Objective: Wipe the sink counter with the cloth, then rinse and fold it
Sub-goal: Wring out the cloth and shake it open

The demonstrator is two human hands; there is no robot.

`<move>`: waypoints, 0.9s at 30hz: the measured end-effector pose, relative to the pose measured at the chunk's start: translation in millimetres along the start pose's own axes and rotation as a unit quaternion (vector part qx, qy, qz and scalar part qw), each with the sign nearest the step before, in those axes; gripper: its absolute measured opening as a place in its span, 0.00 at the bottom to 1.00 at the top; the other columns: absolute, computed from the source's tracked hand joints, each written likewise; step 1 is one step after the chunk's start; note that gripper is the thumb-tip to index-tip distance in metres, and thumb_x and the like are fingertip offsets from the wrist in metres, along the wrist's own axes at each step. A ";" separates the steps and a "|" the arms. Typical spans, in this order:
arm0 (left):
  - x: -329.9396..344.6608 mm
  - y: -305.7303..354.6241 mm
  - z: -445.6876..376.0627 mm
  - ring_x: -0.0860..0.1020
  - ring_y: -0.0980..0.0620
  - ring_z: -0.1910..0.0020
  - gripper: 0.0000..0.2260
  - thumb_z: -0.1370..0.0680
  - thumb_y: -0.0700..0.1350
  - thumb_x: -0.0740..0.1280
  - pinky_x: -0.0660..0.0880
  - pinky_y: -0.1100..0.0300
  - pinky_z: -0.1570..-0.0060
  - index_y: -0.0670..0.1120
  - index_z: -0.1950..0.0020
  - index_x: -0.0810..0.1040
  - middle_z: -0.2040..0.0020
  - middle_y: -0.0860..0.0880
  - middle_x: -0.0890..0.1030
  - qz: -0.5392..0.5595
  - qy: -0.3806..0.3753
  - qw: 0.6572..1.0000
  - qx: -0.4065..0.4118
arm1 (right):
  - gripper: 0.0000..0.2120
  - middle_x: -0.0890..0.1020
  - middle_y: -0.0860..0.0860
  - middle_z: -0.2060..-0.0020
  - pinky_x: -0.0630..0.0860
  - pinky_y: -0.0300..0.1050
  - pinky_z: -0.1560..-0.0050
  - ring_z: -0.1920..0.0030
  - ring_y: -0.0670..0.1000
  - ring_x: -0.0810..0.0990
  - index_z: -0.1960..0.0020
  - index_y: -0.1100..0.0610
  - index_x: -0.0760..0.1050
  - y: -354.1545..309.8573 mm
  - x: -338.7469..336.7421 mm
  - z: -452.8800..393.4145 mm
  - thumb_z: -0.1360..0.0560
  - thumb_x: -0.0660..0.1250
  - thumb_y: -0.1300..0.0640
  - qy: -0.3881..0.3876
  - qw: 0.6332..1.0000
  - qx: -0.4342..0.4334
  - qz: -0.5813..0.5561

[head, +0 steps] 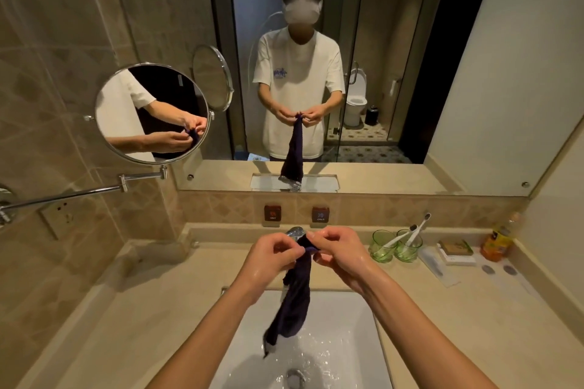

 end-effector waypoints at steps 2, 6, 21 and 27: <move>-2.2 -0.1 -2.3 0.84 0.47 0.57 0.06 0.22 0.37 0.71 0.82 0.52 0.50 0.42 0.59 0.81 0.60 0.44 0.84 0.025 -0.015 0.999 -0.019 | 0.14 0.85 0.57 0.60 0.76 0.43 0.58 0.62 0.49 0.82 0.67 0.56 0.83 1.4 2.7 1.1 0.23 0.72 0.59 -0.004 1.000 0.008 -0.004; -11.3 3.2 -7.0 0.85 0.44 0.55 0.06 0.21 0.36 0.69 0.83 0.48 0.48 0.41 0.58 0.79 0.58 0.42 0.85 0.043 -0.026 0.998 -0.029 | 0.15 0.85 0.58 0.60 0.76 0.47 0.54 0.65 0.49 0.80 0.67 0.56 0.84 0.6 10.4 1.8 0.22 0.71 0.59 -0.020 0.999 0.015 -0.022; -6.6 1.8 -9.8 0.85 0.39 0.48 0.13 0.27 0.38 0.77 0.83 0.45 0.44 0.37 0.49 0.76 0.52 0.38 0.82 0.041 -0.029 0.998 -0.036 | 0.11 0.85 0.67 0.52 0.80 0.58 0.40 0.51 0.61 0.84 0.48 0.69 0.82 -3.9 28.0 -7.8 0.22 0.63 0.76 -0.062 0.998 -0.012 0.005; -5.1 2.6 -15.0 0.85 0.38 0.49 0.07 0.23 0.36 0.72 0.82 0.45 0.44 0.37 0.48 0.78 0.49 0.32 0.84 0.035 -0.049 0.998 -0.017 | 0.12 0.84 0.68 0.47 0.78 0.60 0.36 0.47 0.62 0.83 0.47 0.67 0.84 -7.0 17.4 -8.9 0.23 0.64 0.75 -0.076 0.997 0.001 0.019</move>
Point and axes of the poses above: each hand's wrist, its own z-axis away from the middle knuckle, its own x-axis out of the palm, y = z × x, the point moved 10 cm from there along -z, towards the middle knuckle
